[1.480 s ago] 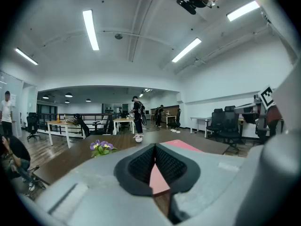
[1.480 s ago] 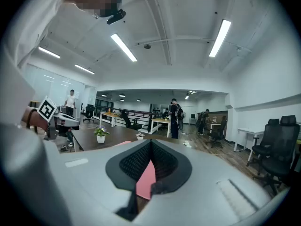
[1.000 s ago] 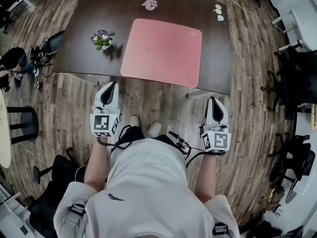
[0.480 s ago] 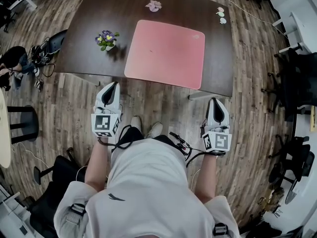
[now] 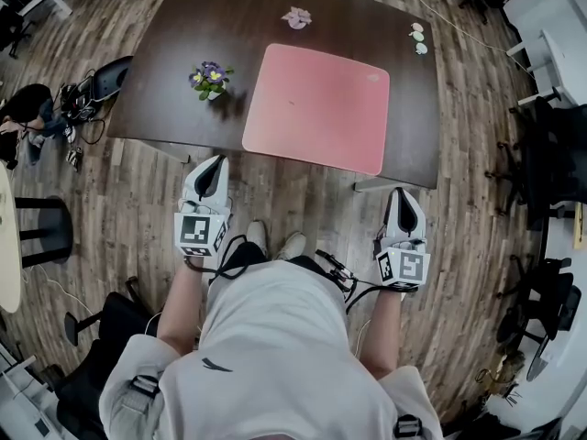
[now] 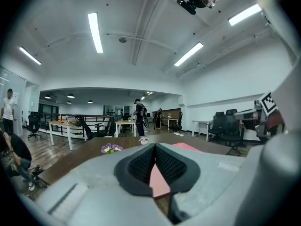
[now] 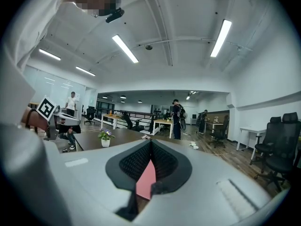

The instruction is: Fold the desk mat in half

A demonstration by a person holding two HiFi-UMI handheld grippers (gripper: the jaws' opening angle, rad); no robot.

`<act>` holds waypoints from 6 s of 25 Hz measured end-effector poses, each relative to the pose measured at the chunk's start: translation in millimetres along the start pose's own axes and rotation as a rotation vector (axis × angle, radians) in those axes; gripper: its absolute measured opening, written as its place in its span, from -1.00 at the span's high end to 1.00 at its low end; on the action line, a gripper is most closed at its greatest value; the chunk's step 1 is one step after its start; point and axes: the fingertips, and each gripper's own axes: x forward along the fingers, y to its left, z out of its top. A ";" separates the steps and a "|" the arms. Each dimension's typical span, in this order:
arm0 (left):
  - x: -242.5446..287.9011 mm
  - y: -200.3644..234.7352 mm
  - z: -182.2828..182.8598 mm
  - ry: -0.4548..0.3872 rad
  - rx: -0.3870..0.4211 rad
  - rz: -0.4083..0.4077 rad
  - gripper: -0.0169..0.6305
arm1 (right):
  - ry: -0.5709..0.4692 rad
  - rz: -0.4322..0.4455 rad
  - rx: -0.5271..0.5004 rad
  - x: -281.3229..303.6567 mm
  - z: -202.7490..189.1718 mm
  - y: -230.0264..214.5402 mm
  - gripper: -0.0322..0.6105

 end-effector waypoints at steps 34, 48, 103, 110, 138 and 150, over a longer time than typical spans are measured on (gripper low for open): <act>56.9 71.0 -6.6 0.030 0.008 -0.063 0.92 | 0.005 -0.087 -0.022 67.4 12.6 9.9 0.89; 127.1 61.6 22.5 0.022 0.013 0.128 0.92 | -0.043 0.029 -0.022 139.2 30.3 -92.9 0.88; 244.9 43.0 -205.0 0.669 -0.170 -0.026 0.50 | 0.030 0.001 0.069 190.7 -4.5 -83.6 0.87; 242.8 41.4 -206.7 0.715 -0.199 0.026 0.51 | 0.038 0.018 0.071 195.0 -4.8 -77.9 0.87; 247.7 3.6 -127.2 0.474 -0.338 -0.099 0.75 | 0.039 -0.003 0.104 176.9 -14.5 -89.8 0.88; 280.5 -79.2 -74.3 0.416 -0.304 -0.308 0.75 | 0.033 -0.059 0.137 163.9 -19.8 -112.4 0.88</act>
